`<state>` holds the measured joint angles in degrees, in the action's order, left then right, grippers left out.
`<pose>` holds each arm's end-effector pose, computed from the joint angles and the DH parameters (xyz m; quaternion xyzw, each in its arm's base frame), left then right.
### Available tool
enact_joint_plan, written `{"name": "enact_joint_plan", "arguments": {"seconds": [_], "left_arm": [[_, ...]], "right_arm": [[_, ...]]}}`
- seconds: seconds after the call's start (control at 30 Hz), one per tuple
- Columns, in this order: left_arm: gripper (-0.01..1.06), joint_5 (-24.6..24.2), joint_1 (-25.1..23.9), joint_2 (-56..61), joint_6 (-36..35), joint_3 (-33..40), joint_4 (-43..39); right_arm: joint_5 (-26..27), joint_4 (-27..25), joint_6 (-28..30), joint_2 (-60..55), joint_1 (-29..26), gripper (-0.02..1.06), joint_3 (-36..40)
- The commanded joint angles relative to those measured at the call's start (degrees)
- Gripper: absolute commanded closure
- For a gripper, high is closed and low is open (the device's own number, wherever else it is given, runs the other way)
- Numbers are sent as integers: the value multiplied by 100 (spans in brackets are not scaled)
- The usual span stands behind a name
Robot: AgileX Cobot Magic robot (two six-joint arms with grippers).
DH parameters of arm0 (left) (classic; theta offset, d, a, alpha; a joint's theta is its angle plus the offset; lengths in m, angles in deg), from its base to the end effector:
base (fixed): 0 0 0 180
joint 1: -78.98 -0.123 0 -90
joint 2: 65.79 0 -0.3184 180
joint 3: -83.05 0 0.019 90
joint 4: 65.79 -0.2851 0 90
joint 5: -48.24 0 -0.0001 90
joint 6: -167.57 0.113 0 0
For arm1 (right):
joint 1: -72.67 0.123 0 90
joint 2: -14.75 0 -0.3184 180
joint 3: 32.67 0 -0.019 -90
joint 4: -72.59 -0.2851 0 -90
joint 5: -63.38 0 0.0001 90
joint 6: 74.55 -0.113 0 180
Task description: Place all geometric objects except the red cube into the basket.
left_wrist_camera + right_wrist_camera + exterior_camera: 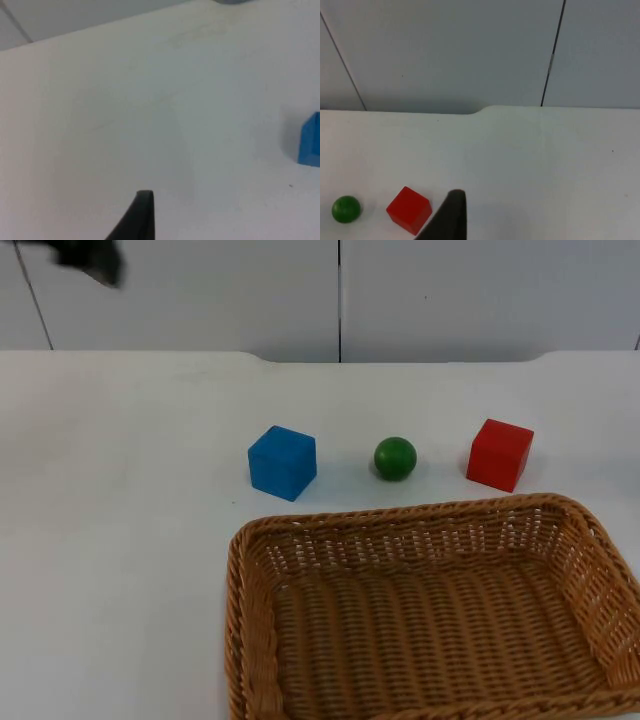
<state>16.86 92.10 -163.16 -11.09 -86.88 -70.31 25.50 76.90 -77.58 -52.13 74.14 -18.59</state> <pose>0.3837 -0.0847 0.2865 0.1418 0.9249 -0.0052 0.3527 0.2525 0.0013 0.4250 -0.0021 0.8604 -0.0150 0.5094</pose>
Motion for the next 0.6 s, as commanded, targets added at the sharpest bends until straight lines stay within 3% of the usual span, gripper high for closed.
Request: {"name": "enact_joint_plan", "arguments": {"seconds": [0.0, 0.1, 0.27, 0.57], "left_arm": [[0, -26, 241, -424, 212, -263, 83], [0, -429, 650, -1333, 376, -1056, 105], [0, -424, 910, -2060, 602, -1788, 371], [0, -246, 949, -3104, 1764, -2141, 1820]], "right_arm": [[-48, 2, 18, 10, -10, -1, -51], [-170, 2, 18, 10, -10, -1, -51], [-416, 2, 18, 10, -10, -1, -51], [-618, 2, 60, 21, -10, -1, -51]]}}
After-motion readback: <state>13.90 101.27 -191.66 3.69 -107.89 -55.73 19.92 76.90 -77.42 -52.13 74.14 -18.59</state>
